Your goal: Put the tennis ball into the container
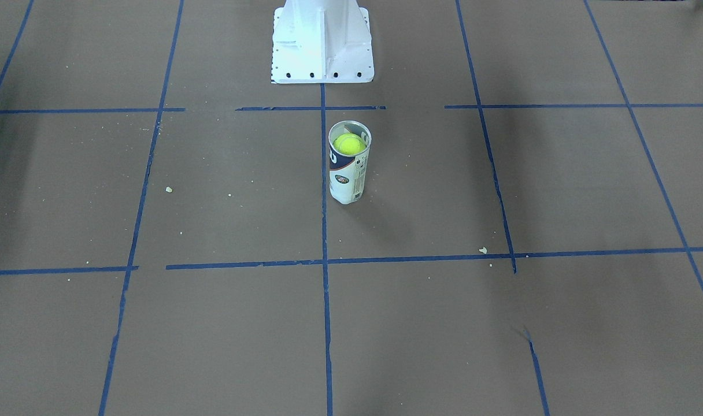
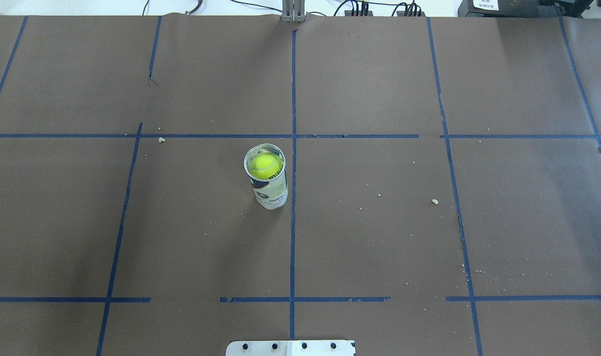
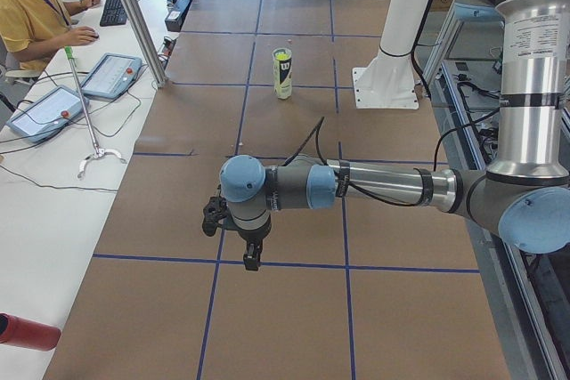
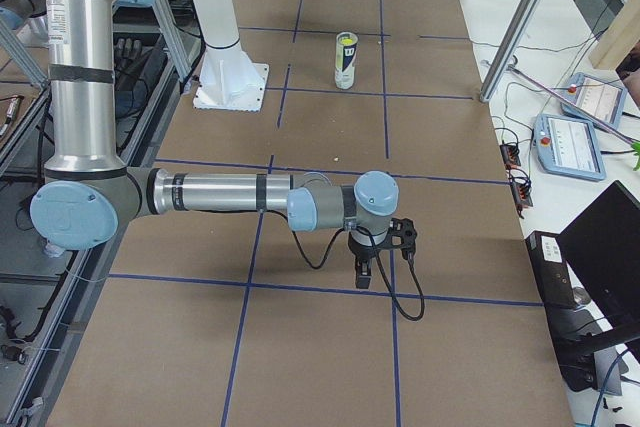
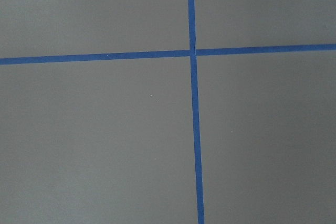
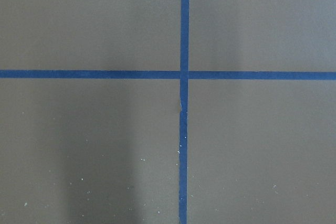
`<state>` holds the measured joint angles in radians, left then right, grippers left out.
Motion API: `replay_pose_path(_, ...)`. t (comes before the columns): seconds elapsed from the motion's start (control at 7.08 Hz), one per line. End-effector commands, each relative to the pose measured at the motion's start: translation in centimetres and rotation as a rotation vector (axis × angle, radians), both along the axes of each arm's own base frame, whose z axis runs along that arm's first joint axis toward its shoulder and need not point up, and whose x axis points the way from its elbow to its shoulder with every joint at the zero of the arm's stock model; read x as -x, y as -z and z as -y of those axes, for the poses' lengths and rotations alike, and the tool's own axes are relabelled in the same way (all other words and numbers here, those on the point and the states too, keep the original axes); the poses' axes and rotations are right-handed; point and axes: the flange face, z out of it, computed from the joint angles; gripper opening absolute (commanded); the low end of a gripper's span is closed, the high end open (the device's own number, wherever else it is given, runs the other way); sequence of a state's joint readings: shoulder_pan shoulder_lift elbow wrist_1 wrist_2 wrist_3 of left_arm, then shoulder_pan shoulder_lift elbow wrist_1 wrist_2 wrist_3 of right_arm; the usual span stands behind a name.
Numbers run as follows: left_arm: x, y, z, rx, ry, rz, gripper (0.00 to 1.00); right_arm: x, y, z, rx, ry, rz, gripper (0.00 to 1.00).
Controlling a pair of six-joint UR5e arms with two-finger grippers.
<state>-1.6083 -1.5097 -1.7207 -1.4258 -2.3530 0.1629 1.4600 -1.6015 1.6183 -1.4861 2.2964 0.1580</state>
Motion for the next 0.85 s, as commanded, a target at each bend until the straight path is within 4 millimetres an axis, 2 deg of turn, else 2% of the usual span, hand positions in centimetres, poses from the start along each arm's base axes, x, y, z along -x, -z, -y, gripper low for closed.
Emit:
replay_pose_path(0.0,-0.08,-0.11,-0.10,-0.001,-0.007,-0.007,1.00,-0.02,0.00,0.00,0.000,0.000,0.000,1.00)
replay_pose_path(0.71,-0.06,-0.16,-0.02,0.037,0.041,-0.004,1.00,-0.02,-0.08,-0.07,0.002,0.000,0.000,1.00)
